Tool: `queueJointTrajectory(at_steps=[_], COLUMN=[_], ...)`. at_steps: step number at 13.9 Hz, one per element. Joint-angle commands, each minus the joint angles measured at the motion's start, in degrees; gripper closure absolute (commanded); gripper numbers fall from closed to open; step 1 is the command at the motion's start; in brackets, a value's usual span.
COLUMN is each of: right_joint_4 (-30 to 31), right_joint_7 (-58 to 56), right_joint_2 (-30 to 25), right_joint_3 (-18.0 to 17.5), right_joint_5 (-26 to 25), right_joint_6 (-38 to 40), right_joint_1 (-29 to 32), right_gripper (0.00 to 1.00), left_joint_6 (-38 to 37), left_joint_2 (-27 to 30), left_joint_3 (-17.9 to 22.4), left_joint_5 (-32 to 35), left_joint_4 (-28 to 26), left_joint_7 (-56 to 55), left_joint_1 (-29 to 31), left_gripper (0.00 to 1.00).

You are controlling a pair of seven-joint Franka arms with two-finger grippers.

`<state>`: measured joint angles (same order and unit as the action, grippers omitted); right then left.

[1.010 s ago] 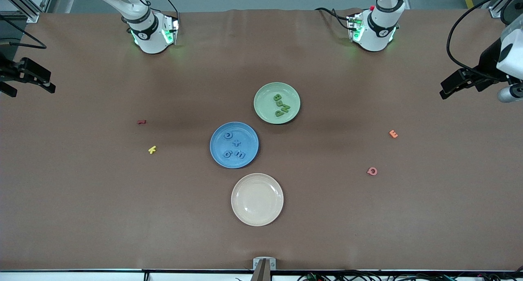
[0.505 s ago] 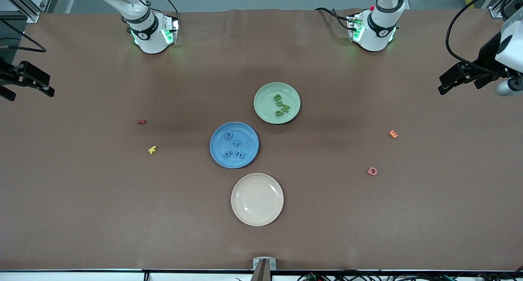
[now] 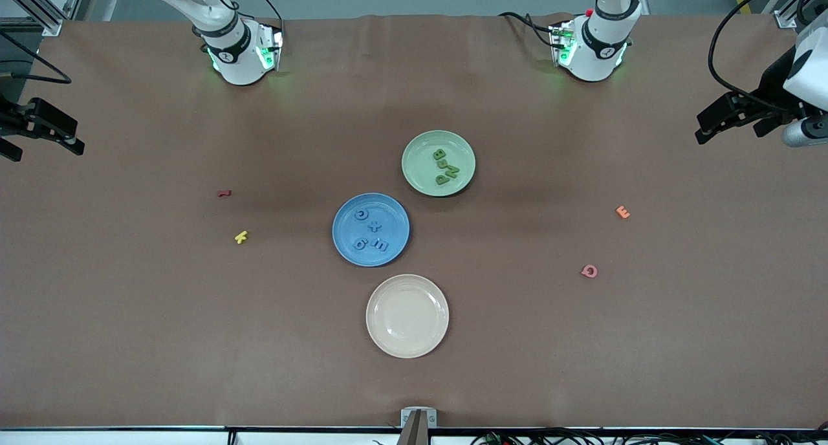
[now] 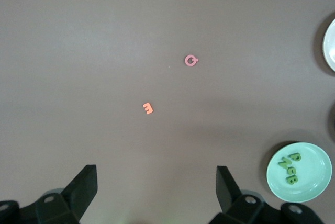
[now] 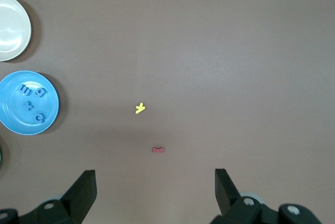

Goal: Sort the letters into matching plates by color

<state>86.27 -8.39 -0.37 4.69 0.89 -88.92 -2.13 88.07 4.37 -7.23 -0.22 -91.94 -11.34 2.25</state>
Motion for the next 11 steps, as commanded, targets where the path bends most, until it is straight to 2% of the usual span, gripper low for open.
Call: queueJointTrajectory(at_steps=[1, 11], right_joint_4=[-1.8, -2.0], right_joint_7=[-0.7, -0.7], right_joint_2=[0.9, 0.9], right_joint_3=[-0.8, -0.8], right_joint_5=[-0.7, -0.7], right_joint_6=[0.6, 0.7], right_joint_1=[1.0, 1.1], right_gripper=[0.0, 0.0], left_joint_6=[-1.2, -1.2], left_joint_2=[1.8, 0.3], left_joint_3=[-0.2, -0.4], left_joint_5=[-0.8, -0.9], left_joint_4=[-0.9, 1.5], left_joint_7=[1.5, 0.5], left_joint_1=[1.0, 1.9], left_gripper=[0.0, 0.0])
